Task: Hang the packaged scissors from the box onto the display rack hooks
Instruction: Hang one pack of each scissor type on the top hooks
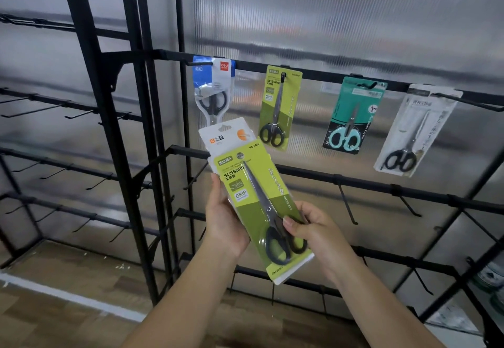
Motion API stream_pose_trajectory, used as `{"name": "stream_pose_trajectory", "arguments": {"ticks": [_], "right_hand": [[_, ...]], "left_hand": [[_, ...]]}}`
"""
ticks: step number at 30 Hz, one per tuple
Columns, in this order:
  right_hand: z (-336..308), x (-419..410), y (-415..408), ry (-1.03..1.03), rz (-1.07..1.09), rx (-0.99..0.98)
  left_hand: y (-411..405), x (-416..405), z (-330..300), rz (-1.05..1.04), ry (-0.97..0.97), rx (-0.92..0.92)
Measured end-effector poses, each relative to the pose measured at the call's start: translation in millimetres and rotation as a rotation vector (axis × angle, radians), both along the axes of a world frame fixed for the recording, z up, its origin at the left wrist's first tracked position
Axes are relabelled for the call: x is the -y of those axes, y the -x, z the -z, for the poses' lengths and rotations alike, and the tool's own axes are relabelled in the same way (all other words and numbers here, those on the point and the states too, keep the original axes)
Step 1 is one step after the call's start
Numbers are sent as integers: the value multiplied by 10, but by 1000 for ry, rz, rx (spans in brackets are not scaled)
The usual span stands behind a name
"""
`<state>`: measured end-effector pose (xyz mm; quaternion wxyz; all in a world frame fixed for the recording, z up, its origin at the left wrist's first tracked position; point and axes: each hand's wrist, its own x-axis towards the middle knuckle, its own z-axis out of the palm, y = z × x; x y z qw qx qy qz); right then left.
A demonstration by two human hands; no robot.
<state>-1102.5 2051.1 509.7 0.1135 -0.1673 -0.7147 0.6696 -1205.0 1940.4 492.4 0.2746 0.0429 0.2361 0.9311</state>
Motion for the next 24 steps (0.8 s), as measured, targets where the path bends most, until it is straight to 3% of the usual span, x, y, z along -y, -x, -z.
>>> {"name": "stream_pose_trajectory", "arguments": {"ticks": [16,20,24], "right_hand": [[-46,53,88,-48,-47,25],[-6,14,133,48,47,-87],[5,-61,180,51,182,-170]], "left_hand": [[-6,-47,31,217,46,-134],[16,-65,-32,173,144,-233],[118,-7,-71,58,177,-191]]}}
